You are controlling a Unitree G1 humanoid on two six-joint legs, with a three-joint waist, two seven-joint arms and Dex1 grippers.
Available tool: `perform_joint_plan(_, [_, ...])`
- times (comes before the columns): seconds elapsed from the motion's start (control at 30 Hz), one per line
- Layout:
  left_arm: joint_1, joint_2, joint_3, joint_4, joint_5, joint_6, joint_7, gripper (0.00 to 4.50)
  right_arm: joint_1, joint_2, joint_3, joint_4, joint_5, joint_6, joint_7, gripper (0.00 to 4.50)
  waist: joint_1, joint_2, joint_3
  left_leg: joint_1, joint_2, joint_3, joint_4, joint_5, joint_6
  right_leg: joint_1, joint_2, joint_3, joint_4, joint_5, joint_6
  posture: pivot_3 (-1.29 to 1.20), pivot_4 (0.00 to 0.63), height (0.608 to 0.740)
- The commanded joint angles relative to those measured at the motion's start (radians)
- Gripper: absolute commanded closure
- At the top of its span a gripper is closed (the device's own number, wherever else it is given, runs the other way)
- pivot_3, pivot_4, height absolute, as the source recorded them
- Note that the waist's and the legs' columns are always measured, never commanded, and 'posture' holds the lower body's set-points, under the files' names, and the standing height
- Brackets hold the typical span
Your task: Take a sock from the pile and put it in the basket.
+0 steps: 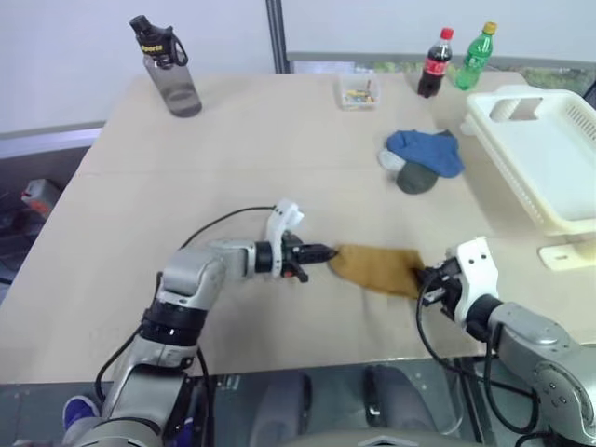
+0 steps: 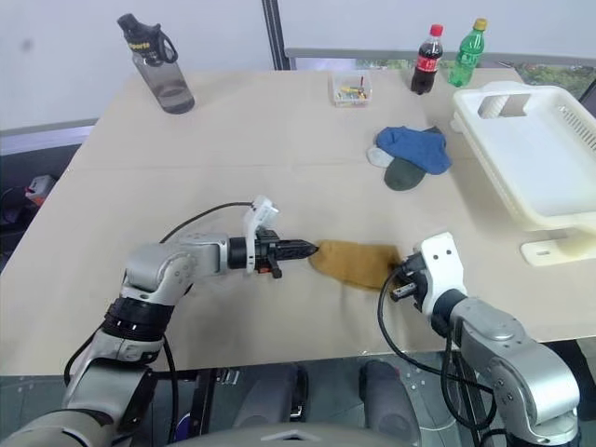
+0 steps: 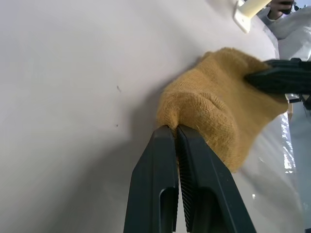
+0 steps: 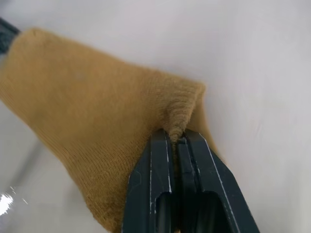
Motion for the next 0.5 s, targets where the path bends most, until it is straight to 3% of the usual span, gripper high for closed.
perform_joint_plan(0.03, [-0.017,-0.019,-0.003,0.012,0.013,-0.018,-0.008,3.46,0.015,-0.023,0.013,0.005,-0.022,-0.055,0.025,4.5,0.001,0.0,0.0,0.0,0.0,0.0,0.0,0.0,0.0,0.0,0.0,0.0,0.0,0.0,0.0,0.0,0.15,0.74])
perform_joint_plan(0.07, [-0.019,-0.017,0.0,0.01,0.012,-0.016,-0.013,3.14,0.02,-0.024,0.008,0.002,-0.022,-0.062,0.026,4.5,0.001,0.0,0.0,0.0,0.0,0.0,0.0,0.0,0.0,0.0,0.0,0.0,0.0,0.0,0.0,0.0,0.15,0.74])
perform_joint_plan(0.1, [-0.021,-0.013,0.006,0.008,0.012,-0.015,-0.016,2.69,0.025,-0.028,0.006,-0.002,-0.029,-0.071,0.026,3.81,0.002,0.0,0.0,0.0,0.0,-0.001,0.0,0.0,0.0,0.0,0.0,-0.001,0.0,0.0,0.0,0.0,0.15,0.74])
perform_joint_plan(0.2, [-0.014,0.041,0.037,-0.022,-0.002,-0.036,-0.074,1.12,0.048,-0.054,-0.009,-0.043,-0.054,-0.107,0.027,2.45,-0.001,0.0,0.0,0.001,0.0,-0.001,0.0,0.0,0.0,0.001,0.0,-0.001,0.0,0.0,0.0,0.0,0.15,0.74])
perform_joint_plan(0.23, [-0.014,0.061,0.05,-0.029,-0.009,-0.047,-0.098,0.71,0.052,-0.058,-0.028,-0.063,-0.044,-0.114,0.035,2.44,-0.004,0.0,0.0,0.001,0.0,0.0,0.0,0.0,0.0,0.001,0.0,0.0,0.0,0.0,0.0,0.0,0.15,0.74])
perform_joint_plan(0.3, [-0.039,0.087,0.083,-0.052,-0.045,-0.044,-0.138,0.71,0.052,-0.072,-0.076,-0.1,-0.024,-0.122,0.053,2.44,-0.007,0.0,0.0,0.001,0.001,0.0,0.0,0.0,0.0,0.0,0.001,0.0,0.001,0.0,0.0,0.0,0.15,0.74])
perform_joint_plan(0.4, [-0.125,0.048,0.103,-0.094,-0.105,-0.003,-0.138,0.71,0.044,-0.092,-0.126,-0.113,-0.02,-0.141,0.071,2.44,0.008,-0.001,0.0,0.0,0.001,-0.001,0.0,0.0,0.0,0.0,0.001,0.0,0.001,0.0,0.0,0.0,0.15,0.74])
perform_joint_plan(0.5, [-0.165,-0.009,0.05,-0.111,-0.081,-0.023,-0.12,0.67,0.034,-0.099,-0.125,-0.101,-0.02,-0.172,0.09,3.34,0.018,-0.001,0.0,0.0,0.0,-0.001,0.002,0.0,0.0,0.004,0.0,-0.004,-0.005,0.0,0.0,0.0,0.15,0.74])
